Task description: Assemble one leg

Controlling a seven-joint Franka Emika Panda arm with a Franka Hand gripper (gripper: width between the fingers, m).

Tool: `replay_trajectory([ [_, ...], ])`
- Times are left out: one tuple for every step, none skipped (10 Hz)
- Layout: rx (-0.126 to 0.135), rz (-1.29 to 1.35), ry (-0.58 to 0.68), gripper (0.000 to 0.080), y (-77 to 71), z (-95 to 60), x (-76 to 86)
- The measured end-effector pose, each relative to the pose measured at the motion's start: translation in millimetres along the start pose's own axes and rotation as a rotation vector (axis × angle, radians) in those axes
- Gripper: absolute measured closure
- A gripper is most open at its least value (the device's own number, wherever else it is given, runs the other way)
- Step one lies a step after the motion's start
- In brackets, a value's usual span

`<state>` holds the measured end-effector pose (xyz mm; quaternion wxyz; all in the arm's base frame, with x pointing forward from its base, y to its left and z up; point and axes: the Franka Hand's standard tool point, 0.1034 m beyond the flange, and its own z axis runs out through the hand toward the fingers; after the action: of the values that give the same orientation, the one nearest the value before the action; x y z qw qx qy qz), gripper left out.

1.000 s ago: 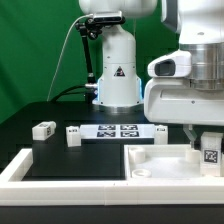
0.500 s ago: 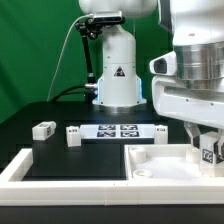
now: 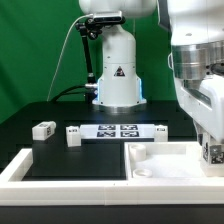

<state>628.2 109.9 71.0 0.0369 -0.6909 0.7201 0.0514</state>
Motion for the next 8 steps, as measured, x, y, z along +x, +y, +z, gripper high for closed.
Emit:
replay_trajectory([
  [0.001,0.091,0.002,0.0508,0.5,-0.3,-0.2],
  [0.008,0.269,0.009,0.0508,1.9,-0.7,-0.3],
  [0.012,0.328,0.016,0.0508,1.9,-1.2,-0.6],
  [0.014,0.339,0.022,0.0508,2.0,-1.6,-0.4],
  [0.016,0.358,0.029,0.0508,2.0,-2.3,0.1],
  [0.014,0.365,0.031,0.0508,2.1,-2.3,0.1],
  [0.006,0.367,0.038,0.0506,2.0,-2.7,1.1],
  [-0.011,0.370,0.043,0.0506,1.9,-2.9,2.1],
])
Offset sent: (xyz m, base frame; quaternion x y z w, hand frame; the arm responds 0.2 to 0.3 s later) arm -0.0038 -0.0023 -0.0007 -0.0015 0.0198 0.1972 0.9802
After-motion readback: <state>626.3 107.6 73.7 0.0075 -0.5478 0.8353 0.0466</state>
